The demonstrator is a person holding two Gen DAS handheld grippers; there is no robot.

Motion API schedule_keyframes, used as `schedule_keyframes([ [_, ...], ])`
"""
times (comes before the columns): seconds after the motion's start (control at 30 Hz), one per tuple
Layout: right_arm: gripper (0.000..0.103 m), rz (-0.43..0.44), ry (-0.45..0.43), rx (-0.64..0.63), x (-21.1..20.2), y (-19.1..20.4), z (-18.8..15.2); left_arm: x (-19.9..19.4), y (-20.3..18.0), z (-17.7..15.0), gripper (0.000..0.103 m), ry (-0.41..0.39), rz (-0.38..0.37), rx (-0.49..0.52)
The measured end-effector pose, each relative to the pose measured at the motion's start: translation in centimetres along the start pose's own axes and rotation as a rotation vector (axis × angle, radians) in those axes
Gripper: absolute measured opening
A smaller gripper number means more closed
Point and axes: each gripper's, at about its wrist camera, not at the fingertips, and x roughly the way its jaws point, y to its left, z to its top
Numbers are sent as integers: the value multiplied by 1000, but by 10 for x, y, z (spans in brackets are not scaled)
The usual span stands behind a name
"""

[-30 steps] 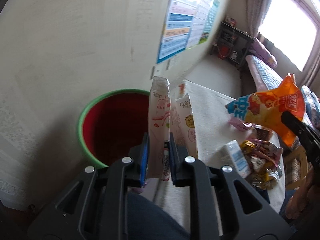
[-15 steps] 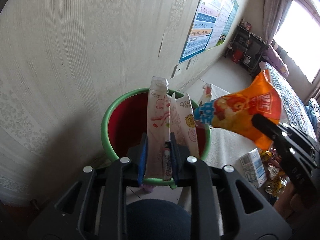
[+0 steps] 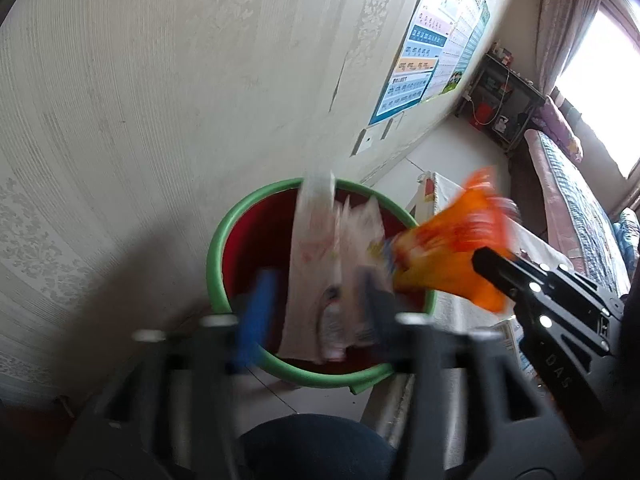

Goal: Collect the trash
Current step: 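Carry both held wrappers over the red bucket and open both grippers, then move both grippers back toward the trash pile on the table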

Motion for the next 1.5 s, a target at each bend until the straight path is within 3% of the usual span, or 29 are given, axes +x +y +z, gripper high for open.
schedule_keyframes([
  [0.03, 20, 1, -2, 0, 0, 0, 0, -2, 1, -1, 65, -9, -2, -1],
  [0.1, 48, 1, -12, -6, -3, 2, -1, -4, 3, -4, 76, -9, -1, -13],
  [0.17, 53, -7, -20, -12, -6, 2, -3, -8, 7, -7, 84, -21, 8, -30],
  [0.3, 88, -59, -29, 11, -16, -6, -10, -17, 10, -11, 98, -43, 30, -48],
  [0.37, 95, -97, -40, 16, -23, -11, -14, -20, 9, -14, 98, -50, 39, -35],
  [0.53, 96, -153, -29, 30, -46, -26, -24, -25, -6, -19, 98, -52, 31, 5],
  [0.83, 96, -290, -44, 150, -113, -76, -64, -39, -63, -33, 98, -65, -65, 96],
  [1.1, 96, -408, -20, 240, -170, -125, -116, -31, -131, -61, 98, -14, -167, 206],
  [1.5, 96, -536, 42, 361, -214, -177, -186, -16, -201, -99, 98, 80, -262, 293],
])
